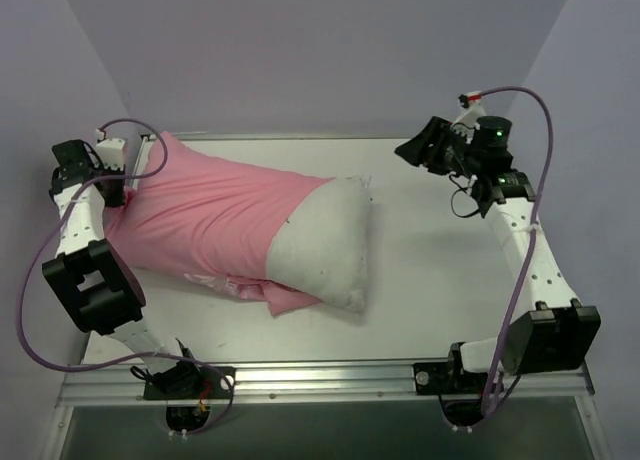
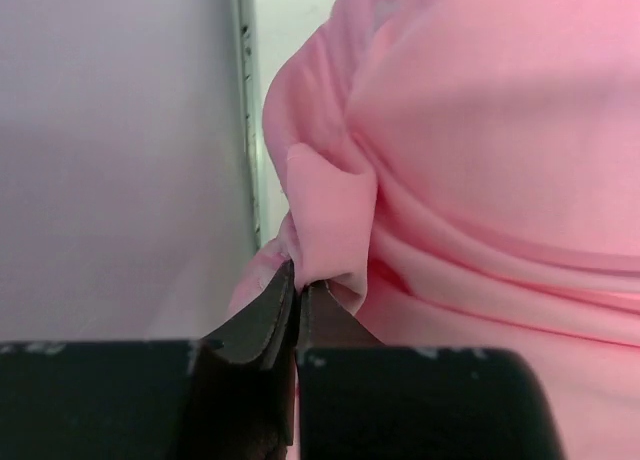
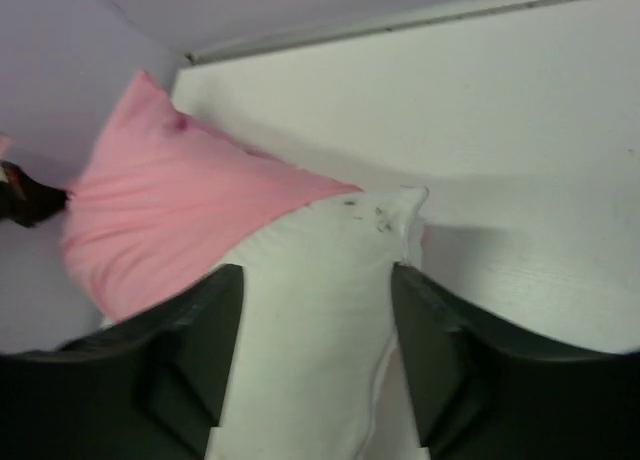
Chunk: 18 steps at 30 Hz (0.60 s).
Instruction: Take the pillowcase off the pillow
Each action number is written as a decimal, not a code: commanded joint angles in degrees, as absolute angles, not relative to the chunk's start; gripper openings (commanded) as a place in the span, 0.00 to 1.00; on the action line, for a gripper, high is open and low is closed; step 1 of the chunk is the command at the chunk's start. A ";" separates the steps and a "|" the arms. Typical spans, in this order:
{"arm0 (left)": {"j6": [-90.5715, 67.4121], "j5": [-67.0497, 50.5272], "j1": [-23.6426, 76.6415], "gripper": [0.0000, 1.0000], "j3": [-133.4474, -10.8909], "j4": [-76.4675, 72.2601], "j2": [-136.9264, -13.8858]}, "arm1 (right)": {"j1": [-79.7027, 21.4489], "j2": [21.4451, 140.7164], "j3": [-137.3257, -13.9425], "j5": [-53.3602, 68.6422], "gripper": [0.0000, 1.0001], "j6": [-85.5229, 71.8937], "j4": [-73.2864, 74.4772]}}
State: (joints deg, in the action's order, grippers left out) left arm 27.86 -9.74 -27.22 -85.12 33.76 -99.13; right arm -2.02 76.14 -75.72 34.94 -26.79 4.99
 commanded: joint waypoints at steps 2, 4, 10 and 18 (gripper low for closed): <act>26.46 -10.63 -26.63 0.02 -89.38 33.75 -98.61 | -12.36 82.95 -79.44 21.29 0.71 -21.10 5.89; 26.37 -11.85 -26.37 0.16 -90.79 35.06 -98.00 | -14.58 88.12 -80.59 20.66 0.80 -20.83 6.50; 27.42 -16.17 -20.67 0.82 -92.90 39.02 -92.92 | -17.31 99.99 -79.63 25.57 1.00 -24.07 1.16; 26.29 -19.68 1.88 0.94 -103.52 48.07 -93.07 | -22.59 108.28 -79.63 28.91 1.00 -23.64 -2.81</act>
State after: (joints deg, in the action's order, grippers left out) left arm 27.16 -15.16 -6.00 -98.04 43.09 -94.17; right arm -20.53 107.98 -78.56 25.45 -23.55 0.38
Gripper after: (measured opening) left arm 0.938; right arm 0.994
